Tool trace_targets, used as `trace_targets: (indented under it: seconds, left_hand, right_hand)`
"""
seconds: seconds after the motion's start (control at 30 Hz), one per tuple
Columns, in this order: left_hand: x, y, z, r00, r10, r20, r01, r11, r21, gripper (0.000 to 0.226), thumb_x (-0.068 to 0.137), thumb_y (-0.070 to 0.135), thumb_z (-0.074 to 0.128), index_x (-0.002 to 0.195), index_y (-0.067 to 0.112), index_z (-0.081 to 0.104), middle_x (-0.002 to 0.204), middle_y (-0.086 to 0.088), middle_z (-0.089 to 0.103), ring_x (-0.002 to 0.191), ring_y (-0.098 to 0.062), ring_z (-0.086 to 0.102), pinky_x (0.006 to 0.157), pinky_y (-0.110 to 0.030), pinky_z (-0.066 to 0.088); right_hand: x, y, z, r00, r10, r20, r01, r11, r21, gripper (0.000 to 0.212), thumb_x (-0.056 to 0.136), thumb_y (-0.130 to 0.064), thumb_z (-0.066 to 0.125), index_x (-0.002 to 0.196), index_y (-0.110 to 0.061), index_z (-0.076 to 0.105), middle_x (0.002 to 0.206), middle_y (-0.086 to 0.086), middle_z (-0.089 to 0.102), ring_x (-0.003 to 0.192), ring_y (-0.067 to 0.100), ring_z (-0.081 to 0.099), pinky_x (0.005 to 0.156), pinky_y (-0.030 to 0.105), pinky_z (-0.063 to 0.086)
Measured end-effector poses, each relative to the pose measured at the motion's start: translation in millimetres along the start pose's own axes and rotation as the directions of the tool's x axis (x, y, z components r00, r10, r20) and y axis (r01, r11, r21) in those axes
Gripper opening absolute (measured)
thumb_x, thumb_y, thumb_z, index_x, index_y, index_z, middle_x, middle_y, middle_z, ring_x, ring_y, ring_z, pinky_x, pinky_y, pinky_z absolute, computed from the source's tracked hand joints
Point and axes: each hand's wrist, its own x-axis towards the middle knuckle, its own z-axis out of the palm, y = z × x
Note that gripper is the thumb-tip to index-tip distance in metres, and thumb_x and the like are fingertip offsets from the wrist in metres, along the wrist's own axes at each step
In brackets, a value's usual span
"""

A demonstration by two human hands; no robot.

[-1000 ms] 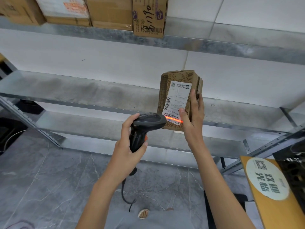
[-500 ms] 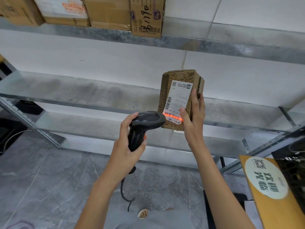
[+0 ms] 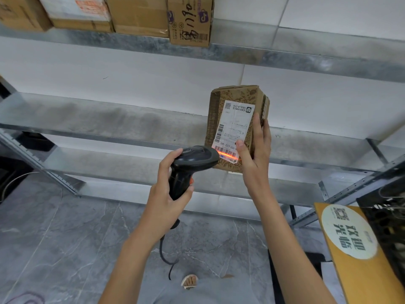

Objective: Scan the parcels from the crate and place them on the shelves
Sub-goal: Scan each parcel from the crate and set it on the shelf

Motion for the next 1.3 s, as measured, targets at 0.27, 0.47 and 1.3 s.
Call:
trace_targets:
  seconds: [0.27, 0.47, 1.3]
  left_hand:
    - [-0.9, 1.2, 2.6, 0.999, 0.017, -0.037, -0.017, 1.0, -0.02, 0.088, 0.095, 0.0, 0.068, 0.132, 0.071, 0.031, 0.112, -0.001, 0.067, 0.082, -0.006, 0.069, 0.066, -0.017, 0.053]
    - [-1.7, 2.4, 3.2, 0.999, 0.024, -0.042, -0.025, 0.999, -0.033, 0.089, 0.094, -0.001, 0.068, 0.132, 0.071, 0.031, 0.109, -0.001, 0.067, 0.077, -0.005, 0.067, 0.065, -0.018, 0.052]
    - [58.3, -4.9, -88.8, 0.863, 0.351, 0.362, -0.493, 0.741, 0.457, 0.102, 0.087, -0.005, 0.073, 0.15, 0.058, 0.025, 0.123, 0.035, 0.053, 0.103, 0.019, 0.054, 0.087, -0.001, 0.04]
  right_hand:
    - [-0.3, -5.5, -3.8, 1.0, -0.015, 0.0, 0.015, 0.999, 0.039, 0.065, 0.097, -0.043, 0.047, 0.155, -0.047, 0.019, 0.166, -0.009, 0.01, 0.144, -0.008, 0.011, 0.122, 0.054, 0.022]
    - [-2.0, -5.5, -2.9, 1.0, -0.025, 0.006, 0.025, 1.0, 0.017, 0.065, 0.097, -0.042, 0.047, 0.157, -0.044, 0.02, 0.166, -0.009, 0.01, 0.139, -0.019, 0.007, 0.122, 0.042, 0.018]
    - [39.0, -27.5, -37.1, 0.882, 0.205, 0.425, -0.115, 0.967, -0.228, 0.066, 0.081, -0.051, 0.048, 0.138, -0.073, 0.024, 0.164, -0.006, 0.019, 0.15, 0.021, 0.021, 0.122, 0.055, 0.019]
